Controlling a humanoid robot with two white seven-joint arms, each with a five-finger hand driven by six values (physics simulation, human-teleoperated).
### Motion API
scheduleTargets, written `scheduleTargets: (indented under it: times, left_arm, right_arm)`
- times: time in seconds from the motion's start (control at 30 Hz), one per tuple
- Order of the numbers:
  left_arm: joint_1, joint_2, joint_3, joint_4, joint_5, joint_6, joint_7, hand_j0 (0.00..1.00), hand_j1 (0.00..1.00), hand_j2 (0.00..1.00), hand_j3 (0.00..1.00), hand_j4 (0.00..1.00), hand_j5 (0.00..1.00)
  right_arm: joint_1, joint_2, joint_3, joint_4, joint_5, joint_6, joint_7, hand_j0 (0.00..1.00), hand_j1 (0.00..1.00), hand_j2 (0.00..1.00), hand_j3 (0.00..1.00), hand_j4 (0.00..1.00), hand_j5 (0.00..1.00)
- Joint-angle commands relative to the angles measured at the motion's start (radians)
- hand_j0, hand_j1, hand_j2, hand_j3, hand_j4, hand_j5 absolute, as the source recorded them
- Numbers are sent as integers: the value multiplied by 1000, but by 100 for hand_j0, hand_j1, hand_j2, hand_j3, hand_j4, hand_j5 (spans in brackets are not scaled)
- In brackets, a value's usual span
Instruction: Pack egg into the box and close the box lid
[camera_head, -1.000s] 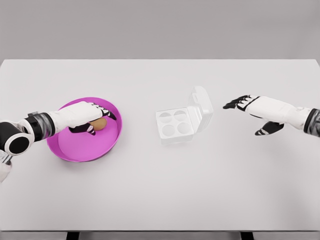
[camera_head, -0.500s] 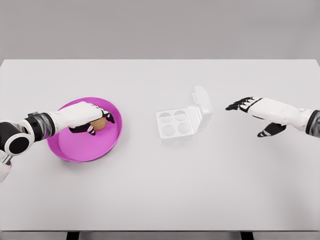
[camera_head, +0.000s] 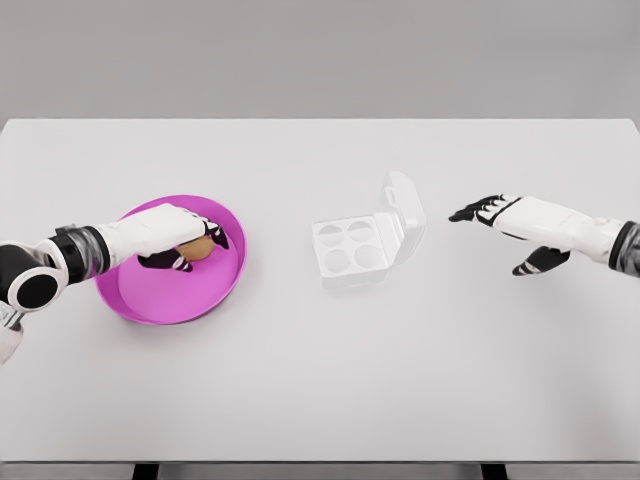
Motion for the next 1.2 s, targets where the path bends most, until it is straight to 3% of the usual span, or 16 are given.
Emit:
scheduleTargets:
  times: [0.0, 0.33, 0.7, 1.17]
  left_arm:
    - [0, 1, 0, -1, 4, 1, 0, 66, 66, 66, 66, 66, 66]
    - [0, 4, 3, -2, 7, 2, 0, 60, 60, 60, 60, 60, 60]
    - [0, 5, 11, -14, 16, 1, 0, 41, 41, 41, 41, 41, 41]
    - [-3, 19, 29, -76, 36, -1, 0, 37, 37, 37, 37, 37, 37]
  right_arm:
    - [0, 0, 0, -1, -7, 3, 0, 100, 100, 100, 100, 100, 100]
    - [0, 0, 0, -1, -7, 3, 0, 100, 100, 100, 100, 100, 100]
    - [0, 2, 4, 7, -7, 3, 0, 100, 100, 100, 100, 100, 100]
    - [2, 2, 6, 7, -7, 3, 0, 100, 100, 100, 100, 100, 100]
